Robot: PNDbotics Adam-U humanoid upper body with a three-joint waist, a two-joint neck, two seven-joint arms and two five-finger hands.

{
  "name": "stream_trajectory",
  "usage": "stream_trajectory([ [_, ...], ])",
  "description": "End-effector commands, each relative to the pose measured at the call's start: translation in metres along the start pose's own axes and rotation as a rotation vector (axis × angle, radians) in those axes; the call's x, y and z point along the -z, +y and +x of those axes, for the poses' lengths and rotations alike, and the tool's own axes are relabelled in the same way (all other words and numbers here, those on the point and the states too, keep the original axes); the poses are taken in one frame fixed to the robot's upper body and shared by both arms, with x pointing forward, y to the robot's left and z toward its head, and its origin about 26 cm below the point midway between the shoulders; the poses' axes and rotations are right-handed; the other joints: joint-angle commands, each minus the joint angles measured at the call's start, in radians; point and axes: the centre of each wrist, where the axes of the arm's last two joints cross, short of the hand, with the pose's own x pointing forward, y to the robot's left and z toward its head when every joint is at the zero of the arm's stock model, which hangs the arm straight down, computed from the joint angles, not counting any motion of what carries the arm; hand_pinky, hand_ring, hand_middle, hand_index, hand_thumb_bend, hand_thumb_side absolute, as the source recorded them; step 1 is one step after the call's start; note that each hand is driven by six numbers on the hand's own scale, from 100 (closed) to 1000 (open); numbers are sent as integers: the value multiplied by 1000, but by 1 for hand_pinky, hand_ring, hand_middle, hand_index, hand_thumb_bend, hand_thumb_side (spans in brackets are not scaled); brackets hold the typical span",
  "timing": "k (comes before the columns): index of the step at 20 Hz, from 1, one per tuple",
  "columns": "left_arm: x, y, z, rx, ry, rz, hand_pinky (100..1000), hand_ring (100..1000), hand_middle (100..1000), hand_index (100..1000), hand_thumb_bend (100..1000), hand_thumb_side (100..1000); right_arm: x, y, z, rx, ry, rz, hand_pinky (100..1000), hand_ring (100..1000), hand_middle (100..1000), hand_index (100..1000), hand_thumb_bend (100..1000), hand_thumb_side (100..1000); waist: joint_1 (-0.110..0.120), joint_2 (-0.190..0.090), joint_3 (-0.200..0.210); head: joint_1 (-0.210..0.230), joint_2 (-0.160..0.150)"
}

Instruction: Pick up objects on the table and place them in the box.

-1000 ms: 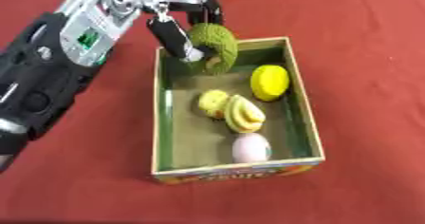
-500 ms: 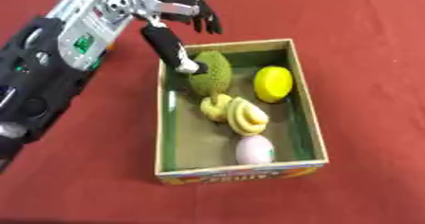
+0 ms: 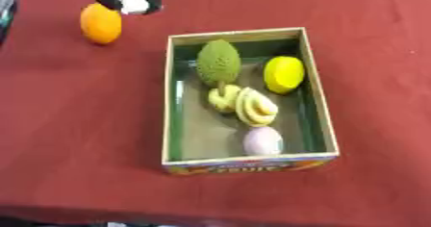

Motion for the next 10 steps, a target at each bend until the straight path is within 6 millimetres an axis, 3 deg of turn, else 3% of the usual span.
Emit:
stream_trajectory([
  [1, -15, 12, -25, -7, 125, 37, 837, 794, 766, 866, 375, 226, 7, -2, 9, -24, -36, 21, 770, 752, 752, 894, 100, 528, -3, -17, -7, 4, -3],
  [10, 7, -17, -83, -123, 290, -60, 849, 811, 775, 867, 457, 256, 11, 2, 10, -12, -42, 43, 771, 751, 751, 894, 100, 528, -10, -9, -28, 33, -38],
])
